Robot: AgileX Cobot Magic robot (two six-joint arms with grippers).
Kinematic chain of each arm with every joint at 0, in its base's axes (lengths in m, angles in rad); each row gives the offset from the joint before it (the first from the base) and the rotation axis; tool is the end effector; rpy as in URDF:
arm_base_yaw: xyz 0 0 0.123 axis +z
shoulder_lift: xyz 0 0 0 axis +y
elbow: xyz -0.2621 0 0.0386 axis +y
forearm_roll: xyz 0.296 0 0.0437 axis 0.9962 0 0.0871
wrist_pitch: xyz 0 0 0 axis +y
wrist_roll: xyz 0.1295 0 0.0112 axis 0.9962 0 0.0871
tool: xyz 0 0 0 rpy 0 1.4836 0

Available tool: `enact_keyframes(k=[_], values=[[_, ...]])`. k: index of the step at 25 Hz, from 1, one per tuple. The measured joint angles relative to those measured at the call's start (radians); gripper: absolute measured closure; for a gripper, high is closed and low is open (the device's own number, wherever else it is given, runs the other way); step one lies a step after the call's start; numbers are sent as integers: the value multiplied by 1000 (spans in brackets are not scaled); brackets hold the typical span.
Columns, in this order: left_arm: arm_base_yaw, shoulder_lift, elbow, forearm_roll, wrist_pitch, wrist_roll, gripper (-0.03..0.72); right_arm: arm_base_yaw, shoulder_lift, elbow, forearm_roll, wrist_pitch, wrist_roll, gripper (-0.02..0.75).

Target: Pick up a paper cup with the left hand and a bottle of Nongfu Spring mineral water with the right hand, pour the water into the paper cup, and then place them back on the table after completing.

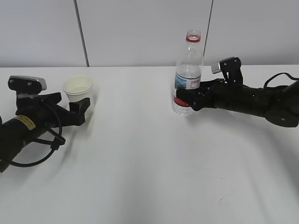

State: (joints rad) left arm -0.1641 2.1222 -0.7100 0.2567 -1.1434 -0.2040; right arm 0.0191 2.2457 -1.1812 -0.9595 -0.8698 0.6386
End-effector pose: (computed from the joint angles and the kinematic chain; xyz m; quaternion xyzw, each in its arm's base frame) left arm 0.3741 -0.0924 0.0161 0.1001 0.7641 -0.1708 0.6139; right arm 0.4682 0.0902 0.0281 -0.2342 0.7680 0.2516 0.5404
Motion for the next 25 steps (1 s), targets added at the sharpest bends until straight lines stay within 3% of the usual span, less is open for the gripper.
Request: enact_keyframes(k=[12, 25], values=[[0, 0, 0, 0, 0, 0, 106, -43, -46, 0, -186, 29, 138, 134], [0, 0, 0, 1, 0, 0, 106, -43, -125, 0, -386, 186, 323, 143]])
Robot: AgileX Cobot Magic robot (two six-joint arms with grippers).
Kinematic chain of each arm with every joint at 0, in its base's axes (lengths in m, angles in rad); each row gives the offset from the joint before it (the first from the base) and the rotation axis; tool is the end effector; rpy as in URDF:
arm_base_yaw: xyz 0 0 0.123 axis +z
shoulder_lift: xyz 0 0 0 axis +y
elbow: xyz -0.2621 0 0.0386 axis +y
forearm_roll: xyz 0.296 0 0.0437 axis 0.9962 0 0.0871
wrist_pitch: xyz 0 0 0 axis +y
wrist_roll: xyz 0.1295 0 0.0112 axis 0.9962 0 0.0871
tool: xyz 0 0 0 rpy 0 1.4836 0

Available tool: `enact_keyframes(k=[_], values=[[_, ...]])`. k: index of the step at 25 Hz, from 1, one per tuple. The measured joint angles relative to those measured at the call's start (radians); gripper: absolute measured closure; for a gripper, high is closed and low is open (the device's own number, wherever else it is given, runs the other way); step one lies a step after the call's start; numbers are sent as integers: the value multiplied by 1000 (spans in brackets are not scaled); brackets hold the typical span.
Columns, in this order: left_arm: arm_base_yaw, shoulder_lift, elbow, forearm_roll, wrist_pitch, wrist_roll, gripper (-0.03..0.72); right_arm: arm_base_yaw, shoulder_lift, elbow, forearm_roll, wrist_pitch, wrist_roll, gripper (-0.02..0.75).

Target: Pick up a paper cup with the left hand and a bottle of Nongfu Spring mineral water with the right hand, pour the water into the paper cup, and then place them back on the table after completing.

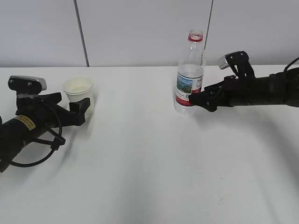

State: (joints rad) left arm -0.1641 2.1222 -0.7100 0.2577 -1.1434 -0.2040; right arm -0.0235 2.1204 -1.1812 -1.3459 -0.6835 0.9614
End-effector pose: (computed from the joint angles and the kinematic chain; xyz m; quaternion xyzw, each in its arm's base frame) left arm 0.3740 -0.0925 0.0161 0.1005 0.7641 -0.1710 0.6138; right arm 0.4618 0.0691 0.0494 -0.2667 0.8212 0.2182 0.4550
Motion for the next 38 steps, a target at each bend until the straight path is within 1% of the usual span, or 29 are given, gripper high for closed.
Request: enact_keyframes(k=[9, 22, 31, 38], values=[[0, -1, 0, 37, 0, 0, 106, 0, -67, 0, -130, 29, 149, 144], [0, -99, 13, 41, 19, 0, 111, 0, -133, 0, -231, 33, 257, 146], [0, -246, 20, 42, 222, 0, 125, 0, -205, 0, -282, 33, 335, 146], [0, -390, 22, -12, 388, 0, 127, 0, -289, -8, -287, 55, 402, 146]])
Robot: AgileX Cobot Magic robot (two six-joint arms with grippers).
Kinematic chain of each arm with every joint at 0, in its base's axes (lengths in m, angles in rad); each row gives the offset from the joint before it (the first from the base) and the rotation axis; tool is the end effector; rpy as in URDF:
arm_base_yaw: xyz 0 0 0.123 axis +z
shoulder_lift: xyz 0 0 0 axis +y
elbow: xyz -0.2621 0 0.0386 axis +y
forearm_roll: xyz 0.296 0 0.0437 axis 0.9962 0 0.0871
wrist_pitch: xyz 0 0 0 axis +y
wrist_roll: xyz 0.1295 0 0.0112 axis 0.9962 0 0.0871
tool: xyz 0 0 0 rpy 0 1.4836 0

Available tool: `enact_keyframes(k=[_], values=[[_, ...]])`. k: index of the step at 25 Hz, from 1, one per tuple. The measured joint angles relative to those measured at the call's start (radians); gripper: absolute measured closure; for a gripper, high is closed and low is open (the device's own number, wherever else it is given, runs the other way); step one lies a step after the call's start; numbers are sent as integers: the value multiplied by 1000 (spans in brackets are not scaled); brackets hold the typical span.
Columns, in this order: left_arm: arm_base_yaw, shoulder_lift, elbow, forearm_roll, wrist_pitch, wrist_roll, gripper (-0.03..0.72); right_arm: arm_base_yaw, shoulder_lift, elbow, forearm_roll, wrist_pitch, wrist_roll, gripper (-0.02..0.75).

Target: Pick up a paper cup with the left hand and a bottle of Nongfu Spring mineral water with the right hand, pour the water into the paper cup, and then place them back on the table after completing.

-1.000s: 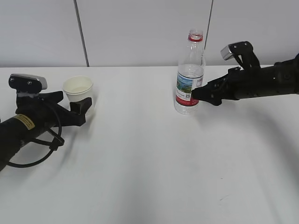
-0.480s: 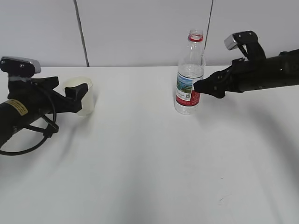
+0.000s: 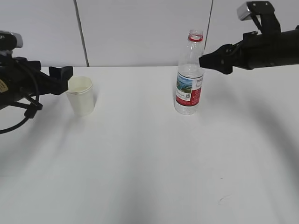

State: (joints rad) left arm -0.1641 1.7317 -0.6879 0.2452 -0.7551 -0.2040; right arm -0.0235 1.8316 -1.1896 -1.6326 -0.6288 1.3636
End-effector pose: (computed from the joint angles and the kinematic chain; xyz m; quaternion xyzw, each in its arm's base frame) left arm 0.3831 -0.0853 0.1140 0.1066 0.7711 -0.1233 0.6155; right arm 0.4567 0.0655 0.1646 -0.2519 0.8155 0.2018 0.4804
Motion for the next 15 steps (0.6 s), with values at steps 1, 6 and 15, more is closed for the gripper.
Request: enact_keyframes(k=[1, 6, 15], values=[[0, -20, 1, -13, 20, 0, 130, 0, -12, -4, 0, 2, 7, 146], [0, -95, -18, -44, 183, -4, 162, 0, -67, -12, 0, 45, 65, 146], [0, -200, -122, -47, 563, -63, 167, 0, -99, -14, 0, 156, 183, 146]])
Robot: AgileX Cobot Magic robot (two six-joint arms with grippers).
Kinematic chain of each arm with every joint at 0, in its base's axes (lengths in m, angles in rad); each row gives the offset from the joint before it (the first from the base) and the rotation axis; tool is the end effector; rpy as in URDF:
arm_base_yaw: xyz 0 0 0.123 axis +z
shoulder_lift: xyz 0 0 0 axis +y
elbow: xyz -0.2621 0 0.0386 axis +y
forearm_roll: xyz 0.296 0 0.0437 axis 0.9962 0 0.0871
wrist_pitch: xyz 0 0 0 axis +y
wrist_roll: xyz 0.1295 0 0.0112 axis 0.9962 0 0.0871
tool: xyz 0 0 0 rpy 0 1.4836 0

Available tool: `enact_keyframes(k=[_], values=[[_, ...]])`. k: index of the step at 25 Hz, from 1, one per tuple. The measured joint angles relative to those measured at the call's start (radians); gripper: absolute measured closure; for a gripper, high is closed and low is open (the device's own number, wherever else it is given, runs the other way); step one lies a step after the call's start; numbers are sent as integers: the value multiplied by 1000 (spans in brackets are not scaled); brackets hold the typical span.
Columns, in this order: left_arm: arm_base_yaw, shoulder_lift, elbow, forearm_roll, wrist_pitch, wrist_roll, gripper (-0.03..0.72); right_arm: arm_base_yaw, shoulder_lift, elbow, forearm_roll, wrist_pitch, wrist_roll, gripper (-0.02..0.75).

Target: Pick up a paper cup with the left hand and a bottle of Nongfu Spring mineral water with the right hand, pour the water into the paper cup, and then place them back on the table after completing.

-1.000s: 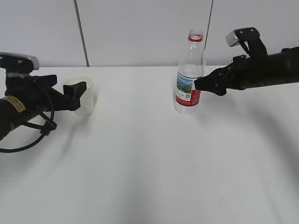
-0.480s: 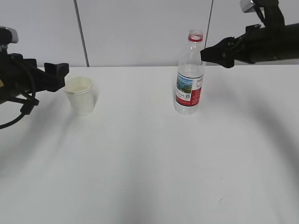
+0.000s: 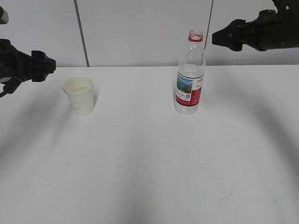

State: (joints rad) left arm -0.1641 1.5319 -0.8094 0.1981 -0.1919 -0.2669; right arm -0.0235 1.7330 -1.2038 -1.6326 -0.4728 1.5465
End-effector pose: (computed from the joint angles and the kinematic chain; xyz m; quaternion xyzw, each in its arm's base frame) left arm 0.3903 -0.0695 0.1672 0.0488 0.8448 -0.0786 0.5271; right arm 0.4623 0.0481 0.2109 -0.1509 0.8248 0.1694 0.5179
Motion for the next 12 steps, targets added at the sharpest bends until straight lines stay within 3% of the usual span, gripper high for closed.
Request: enact_keyframes(k=[7, 12], values=[[0, -20, -45, -1, 180, -12, 175, 0, 0, -34, -15, 145, 67, 146], [0, -20, -50, -1, 202, -12, 178, 0, 26, -102, -169, 202, 260, 146]])
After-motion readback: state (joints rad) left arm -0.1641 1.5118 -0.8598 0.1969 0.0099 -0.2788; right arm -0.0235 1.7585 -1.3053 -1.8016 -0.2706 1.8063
